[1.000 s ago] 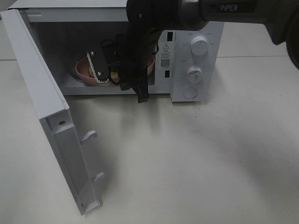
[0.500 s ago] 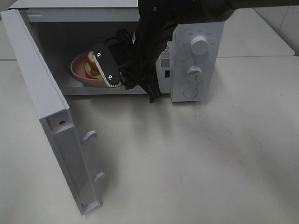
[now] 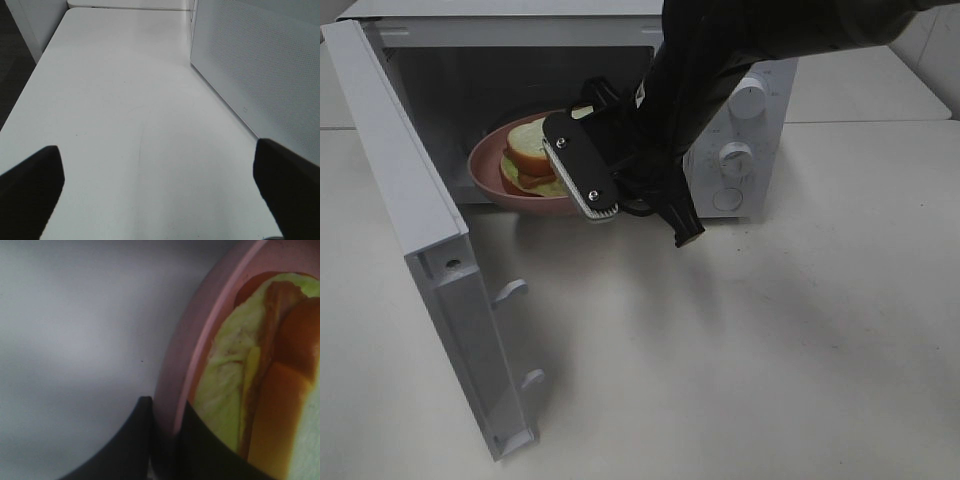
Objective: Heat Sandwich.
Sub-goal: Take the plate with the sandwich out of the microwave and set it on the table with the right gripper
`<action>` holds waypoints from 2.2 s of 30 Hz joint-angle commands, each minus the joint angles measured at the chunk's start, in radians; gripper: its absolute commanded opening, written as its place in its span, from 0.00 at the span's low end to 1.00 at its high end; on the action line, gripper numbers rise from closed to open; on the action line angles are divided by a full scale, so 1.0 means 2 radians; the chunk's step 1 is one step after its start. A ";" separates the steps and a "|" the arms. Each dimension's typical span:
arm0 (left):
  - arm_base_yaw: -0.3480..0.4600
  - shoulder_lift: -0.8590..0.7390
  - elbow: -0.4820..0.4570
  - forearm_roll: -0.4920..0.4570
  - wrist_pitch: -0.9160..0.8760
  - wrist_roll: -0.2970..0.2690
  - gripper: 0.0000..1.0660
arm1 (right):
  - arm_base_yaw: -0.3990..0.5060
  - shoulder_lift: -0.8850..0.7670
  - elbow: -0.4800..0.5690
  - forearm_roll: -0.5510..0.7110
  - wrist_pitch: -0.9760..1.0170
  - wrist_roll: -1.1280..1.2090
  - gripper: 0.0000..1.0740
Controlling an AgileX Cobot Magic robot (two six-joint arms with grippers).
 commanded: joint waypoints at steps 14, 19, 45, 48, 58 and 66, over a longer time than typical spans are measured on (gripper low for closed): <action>0.000 -0.009 0.001 -0.002 -0.004 0.004 0.92 | -0.004 -0.121 0.119 0.009 -0.051 -0.010 0.00; 0.000 -0.009 0.001 -0.002 -0.004 0.004 0.92 | -0.004 -0.151 0.148 0.009 -0.058 -0.010 0.00; 0.000 -0.009 0.001 -0.002 -0.004 0.004 0.92 | -0.004 -0.337 0.309 -0.024 -0.043 0.026 0.00; 0.000 -0.009 0.001 -0.002 -0.004 0.004 0.92 | -0.004 -0.369 0.332 -0.031 -0.036 0.038 0.00; 0.000 -0.009 0.001 -0.002 -0.004 0.004 0.92 | -0.004 -0.442 0.370 -0.084 -0.003 0.113 0.01; 0.000 -0.009 0.001 -0.002 -0.004 0.004 0.92 | -0.004 -0.489 0.376 -0.126 0.036 0.206 0.01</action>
